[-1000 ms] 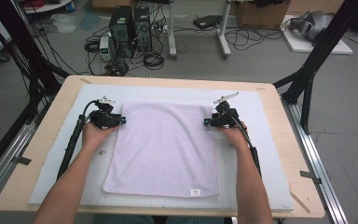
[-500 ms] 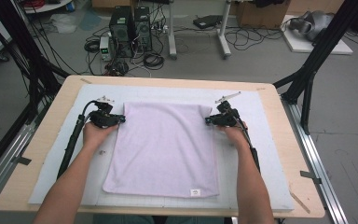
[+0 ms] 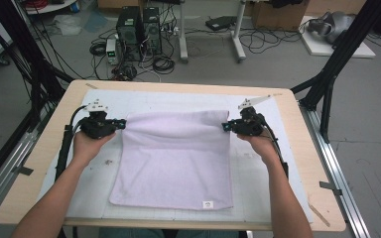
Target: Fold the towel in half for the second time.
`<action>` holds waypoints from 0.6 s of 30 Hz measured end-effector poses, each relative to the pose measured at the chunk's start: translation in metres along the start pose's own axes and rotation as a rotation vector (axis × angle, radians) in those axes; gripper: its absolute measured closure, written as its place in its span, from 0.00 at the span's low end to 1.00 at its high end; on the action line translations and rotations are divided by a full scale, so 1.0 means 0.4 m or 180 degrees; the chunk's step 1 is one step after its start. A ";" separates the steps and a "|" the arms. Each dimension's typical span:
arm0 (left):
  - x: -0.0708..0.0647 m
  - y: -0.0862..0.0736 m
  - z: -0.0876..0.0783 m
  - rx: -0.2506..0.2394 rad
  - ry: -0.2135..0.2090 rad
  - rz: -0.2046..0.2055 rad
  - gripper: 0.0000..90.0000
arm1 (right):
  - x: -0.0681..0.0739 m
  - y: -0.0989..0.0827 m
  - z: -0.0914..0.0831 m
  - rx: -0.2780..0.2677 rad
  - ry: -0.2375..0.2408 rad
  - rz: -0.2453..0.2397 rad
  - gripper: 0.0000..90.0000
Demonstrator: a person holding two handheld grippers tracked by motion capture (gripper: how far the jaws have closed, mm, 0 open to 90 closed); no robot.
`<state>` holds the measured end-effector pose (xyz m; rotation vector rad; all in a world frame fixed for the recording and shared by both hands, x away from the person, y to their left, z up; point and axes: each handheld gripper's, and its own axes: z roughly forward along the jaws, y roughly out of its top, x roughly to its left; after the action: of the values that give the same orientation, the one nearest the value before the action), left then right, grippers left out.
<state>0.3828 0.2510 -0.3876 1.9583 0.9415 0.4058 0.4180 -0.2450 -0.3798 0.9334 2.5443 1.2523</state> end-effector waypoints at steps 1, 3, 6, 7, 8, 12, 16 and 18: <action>-0.018 -0.024 -0.024 -0.0035 -0.0023 0.0008 0.97 | 0.015 -0.010 -0.007 0.0009 0.0025 -0.0018 0.92; -0.039 -0.063 -0.054 0.0041 -0.0099 0.0044 0.97 | 0.054 -0.052 -0.022 0.0003 0.0116 -0.0052 0.92; -0.085 -0.150 -0.086 0.0140 -0.0288 0.0048 0.97 | 0.094 -0.118 -0.026 0.0014 0.0223 -0.0018 0.87; -0.091 -0.166 -0.088 0.0225 -0.0368 0.0047 0.97 | 0.103 -0.135 -0.025 0.0092 0.0253 -0.0002 0.83; -0.100 -0.183 -0.092 0.0296 -0.0344 0.0097 0.93 | 0.109 -0.144 -0.026 0.0149 0.0221 -0.0022 0.77; -0.088 -0.181 -0.096 0.0346 -0.0289 0.0052 0.61 | 0.100 -0.152 -0.055 0.0039 0.0017 0.0082 0.59; -0.057 -0.103 -0.078 0.0134 -0.0241 -0.0076 0.50 | 0.075 -0.106 -0.071 -0.0078 -0.0170 0.0059 0.47; -0.045 -0.065 -0.055 0.0093 -0.0225 -0.0084 0.46 | 0.059 -0.077 -0.058 -0.0104 -0.0165 0.0048 0.44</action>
<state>0.3460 0.2585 -0.3959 1.9717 0.9316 0.3074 0.3760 -0.2602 -0.3853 0.9671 2.4744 1.2533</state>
